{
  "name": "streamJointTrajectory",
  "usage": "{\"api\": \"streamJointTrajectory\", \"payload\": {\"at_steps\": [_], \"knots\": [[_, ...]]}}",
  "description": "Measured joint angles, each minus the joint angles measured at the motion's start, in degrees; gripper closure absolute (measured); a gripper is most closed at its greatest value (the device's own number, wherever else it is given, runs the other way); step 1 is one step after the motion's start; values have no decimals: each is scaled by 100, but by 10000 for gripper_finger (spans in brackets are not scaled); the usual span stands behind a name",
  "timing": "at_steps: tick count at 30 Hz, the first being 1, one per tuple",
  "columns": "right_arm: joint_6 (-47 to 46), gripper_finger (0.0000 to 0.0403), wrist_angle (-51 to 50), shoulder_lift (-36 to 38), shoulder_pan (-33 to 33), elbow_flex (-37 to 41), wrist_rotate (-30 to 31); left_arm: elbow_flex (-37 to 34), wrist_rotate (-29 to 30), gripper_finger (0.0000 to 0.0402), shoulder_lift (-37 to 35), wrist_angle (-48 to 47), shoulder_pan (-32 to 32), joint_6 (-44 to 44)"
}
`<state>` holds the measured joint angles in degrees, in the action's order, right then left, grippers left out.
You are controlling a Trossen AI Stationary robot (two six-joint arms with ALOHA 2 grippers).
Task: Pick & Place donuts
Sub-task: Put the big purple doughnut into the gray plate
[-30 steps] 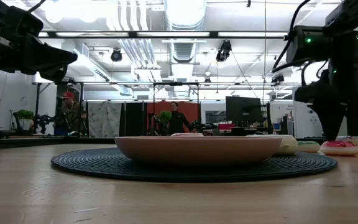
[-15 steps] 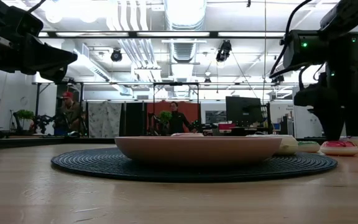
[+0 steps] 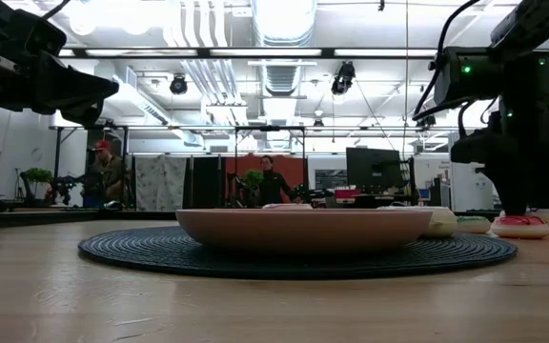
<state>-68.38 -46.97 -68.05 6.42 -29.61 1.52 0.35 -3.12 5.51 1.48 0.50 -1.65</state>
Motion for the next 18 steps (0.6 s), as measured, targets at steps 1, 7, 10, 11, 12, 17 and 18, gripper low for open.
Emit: {"api": "streamJointTrajectory", "payload": {"at_steps": [1,7,10,11,12,17,18], "knots": [[2,246,-1,0,2,0,0,0,-1,402,0,-1,0,-1],[4,261,1,0,2,0,0,-1,1,402,1,-2,-1,-2],[25,265,1,0,2,2,2,0,0,402,0,0,-1,-1],[72,266,1,0,2,2,0,1,1,402,-1,0,-1,0],[112,266,1,0,2,2,2,-1,1,402,-1,0,1,0],[149,260,4,0,2,2,2,0,1,402,1,0,1,-2],[151,258,3,0,2,2,2,0,1,402,0,-1,-1,0]]}}
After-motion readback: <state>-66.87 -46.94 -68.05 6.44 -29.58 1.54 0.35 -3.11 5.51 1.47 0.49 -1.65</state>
